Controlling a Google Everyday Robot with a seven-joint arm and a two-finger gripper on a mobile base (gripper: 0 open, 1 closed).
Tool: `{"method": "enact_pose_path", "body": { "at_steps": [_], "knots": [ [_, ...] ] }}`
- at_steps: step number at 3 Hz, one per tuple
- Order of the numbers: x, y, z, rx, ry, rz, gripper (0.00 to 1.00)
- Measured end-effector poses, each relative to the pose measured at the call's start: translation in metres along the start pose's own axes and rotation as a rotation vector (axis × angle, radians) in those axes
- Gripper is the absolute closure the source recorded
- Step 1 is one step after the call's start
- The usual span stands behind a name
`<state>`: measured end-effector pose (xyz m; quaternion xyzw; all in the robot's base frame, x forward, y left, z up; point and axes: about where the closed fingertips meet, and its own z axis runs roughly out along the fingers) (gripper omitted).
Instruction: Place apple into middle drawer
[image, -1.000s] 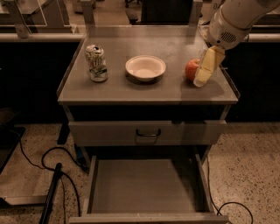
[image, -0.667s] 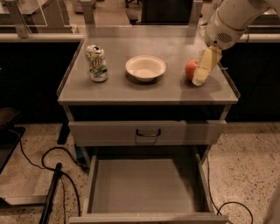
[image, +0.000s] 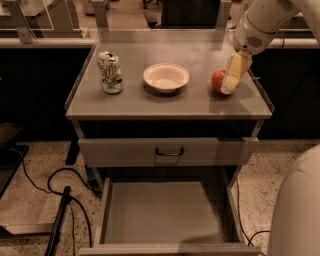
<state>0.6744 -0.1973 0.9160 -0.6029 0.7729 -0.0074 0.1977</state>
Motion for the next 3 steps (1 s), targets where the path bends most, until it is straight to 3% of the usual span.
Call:
{"method": "enact_pose_path", "body": {
  "at_steps": [3],
  "knots": [
    [0.012,-0.033,0.023,-0.01,0.011,0.007,0.0]
  ]
}}
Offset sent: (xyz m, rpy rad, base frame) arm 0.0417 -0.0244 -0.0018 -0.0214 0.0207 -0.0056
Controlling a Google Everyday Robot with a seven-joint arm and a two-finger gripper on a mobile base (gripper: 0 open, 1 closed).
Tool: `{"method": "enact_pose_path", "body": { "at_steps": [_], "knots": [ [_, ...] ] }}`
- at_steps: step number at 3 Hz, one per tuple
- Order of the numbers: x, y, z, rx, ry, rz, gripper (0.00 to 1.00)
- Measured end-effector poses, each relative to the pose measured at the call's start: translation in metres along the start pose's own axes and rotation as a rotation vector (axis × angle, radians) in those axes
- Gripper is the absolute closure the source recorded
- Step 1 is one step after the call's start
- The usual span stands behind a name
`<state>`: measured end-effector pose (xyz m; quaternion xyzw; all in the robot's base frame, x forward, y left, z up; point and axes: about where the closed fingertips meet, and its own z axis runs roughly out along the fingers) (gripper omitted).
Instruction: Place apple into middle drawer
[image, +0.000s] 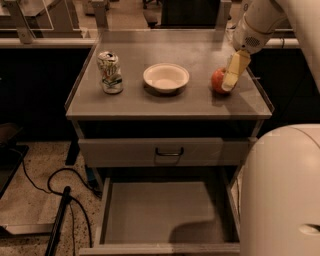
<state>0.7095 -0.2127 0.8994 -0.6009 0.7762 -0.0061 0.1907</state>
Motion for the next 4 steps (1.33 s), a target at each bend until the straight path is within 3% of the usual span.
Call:
{"method": "enact_pose_path", "body": {
  "at_steps": [4],
  "knots": [
    [0.024,-0.005,0.045,-0.061,0.026,0.049,0.0]
  ]
}}
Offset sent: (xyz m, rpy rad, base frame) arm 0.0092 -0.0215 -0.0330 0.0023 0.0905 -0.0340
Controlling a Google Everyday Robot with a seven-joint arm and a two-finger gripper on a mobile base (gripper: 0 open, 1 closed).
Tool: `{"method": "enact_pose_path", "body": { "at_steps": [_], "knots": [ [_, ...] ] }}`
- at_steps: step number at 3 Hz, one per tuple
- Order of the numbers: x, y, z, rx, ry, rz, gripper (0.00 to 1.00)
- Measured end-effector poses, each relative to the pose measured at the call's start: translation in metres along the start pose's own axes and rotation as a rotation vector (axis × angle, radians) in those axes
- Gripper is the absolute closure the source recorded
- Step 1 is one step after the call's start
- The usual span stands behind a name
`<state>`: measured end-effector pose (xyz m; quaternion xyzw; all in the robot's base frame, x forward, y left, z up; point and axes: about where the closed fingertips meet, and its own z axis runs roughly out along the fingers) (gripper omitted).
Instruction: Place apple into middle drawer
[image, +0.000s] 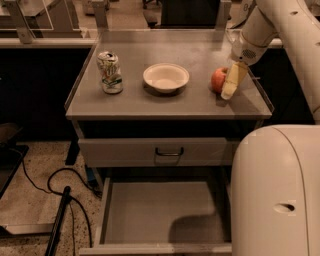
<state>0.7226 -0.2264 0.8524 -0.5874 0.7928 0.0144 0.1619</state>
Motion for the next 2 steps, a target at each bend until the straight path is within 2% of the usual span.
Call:
{"method": "enact_pose_path", "body": {
  "at_steps": [1,2],
  "knots": [
    [0.0008,0.0003,0.0015,-0.003,0.003,0.0,0.0],
    [0.0008,0.0003,0.0015,-0.003,0.003,0.0,0.18]
  ]
}}
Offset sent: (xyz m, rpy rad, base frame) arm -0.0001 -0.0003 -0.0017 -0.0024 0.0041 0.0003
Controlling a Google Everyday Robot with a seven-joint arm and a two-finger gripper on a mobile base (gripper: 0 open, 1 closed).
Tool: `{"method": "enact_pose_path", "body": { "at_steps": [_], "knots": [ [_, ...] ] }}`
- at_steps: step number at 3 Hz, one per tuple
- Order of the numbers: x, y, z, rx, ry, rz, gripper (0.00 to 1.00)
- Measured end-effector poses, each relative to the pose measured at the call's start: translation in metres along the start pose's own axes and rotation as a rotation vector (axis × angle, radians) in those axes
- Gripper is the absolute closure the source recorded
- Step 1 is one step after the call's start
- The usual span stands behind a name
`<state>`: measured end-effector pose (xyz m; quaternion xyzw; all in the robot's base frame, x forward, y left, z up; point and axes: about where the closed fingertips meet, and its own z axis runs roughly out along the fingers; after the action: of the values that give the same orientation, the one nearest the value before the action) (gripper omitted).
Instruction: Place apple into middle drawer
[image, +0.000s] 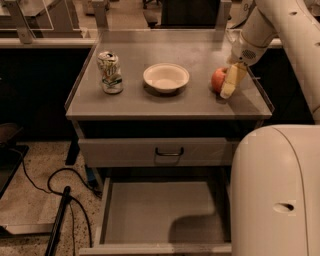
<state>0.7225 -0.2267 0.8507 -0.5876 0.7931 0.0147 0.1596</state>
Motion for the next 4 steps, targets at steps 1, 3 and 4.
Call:
{"method": "enact_pose_path", "body": {
  "at_steps": [1,3,4],
  "knots": [
    [0.0,0.0,0.0,0.0,0.0,0.0,0.41],
    [-0.003,-0.004,0.003,0.012,-0.008,-0.006,0.89],
    [-0.019,0.0,-0.025,0.048,-0.064,-0.028,1.0]
  ]
}}
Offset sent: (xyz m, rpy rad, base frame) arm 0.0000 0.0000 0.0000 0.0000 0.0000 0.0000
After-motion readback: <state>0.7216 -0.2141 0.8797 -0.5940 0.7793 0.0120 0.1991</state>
